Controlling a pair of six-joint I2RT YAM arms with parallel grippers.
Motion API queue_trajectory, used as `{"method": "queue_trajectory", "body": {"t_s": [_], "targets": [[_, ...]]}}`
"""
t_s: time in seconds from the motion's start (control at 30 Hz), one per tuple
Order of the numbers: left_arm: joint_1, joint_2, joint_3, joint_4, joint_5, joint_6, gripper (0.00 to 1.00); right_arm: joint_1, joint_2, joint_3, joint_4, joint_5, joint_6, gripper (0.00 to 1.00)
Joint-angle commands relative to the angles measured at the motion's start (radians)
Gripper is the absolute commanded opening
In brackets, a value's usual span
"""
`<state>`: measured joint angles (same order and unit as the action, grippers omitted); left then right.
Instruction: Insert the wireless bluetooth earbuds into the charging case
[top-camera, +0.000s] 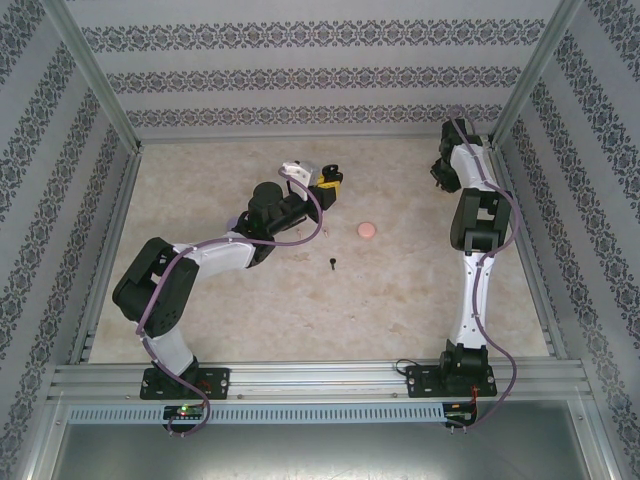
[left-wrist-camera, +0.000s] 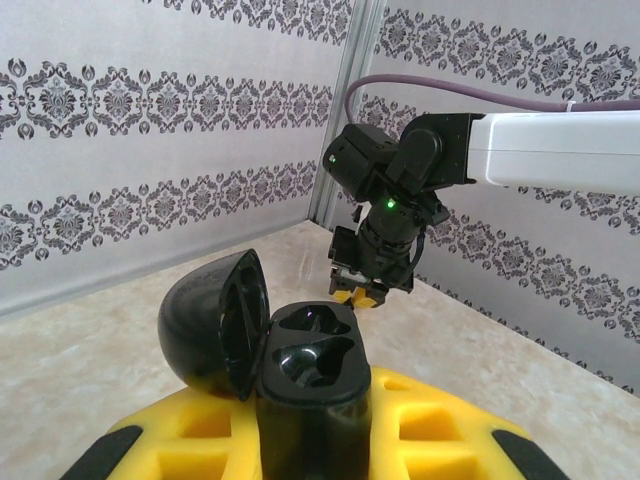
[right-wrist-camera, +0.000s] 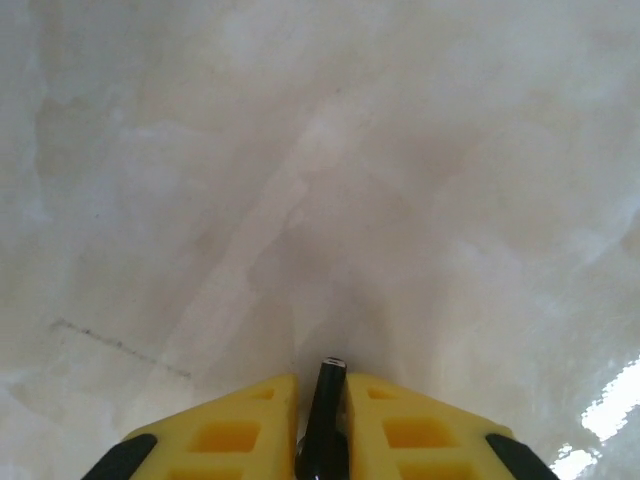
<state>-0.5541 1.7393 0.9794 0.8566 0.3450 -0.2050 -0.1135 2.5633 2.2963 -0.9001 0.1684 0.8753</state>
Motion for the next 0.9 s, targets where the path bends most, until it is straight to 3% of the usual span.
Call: {"method": "queue_trajectory", "body": {"t_s": [0.0,0.4,0.87], "targets": [[0.009,-0.017,-0.006,0.065,0.021,-0.021,0.0,0.026,0.0,-0.038,0.002,-0.03,-0.013,0.17],[0.01,-0.065,-0.029,0.052,0.009,-0.032,0.0,0.084,-0.211,-0.332,0.121,-0.057,0.003,0.07],[0.009,-0.233,-0.113,-0.058,-0.05,-0.037,0.0,0.261,-0.719,-0.968,0.341,-0.127,0.077,0.04]]}}
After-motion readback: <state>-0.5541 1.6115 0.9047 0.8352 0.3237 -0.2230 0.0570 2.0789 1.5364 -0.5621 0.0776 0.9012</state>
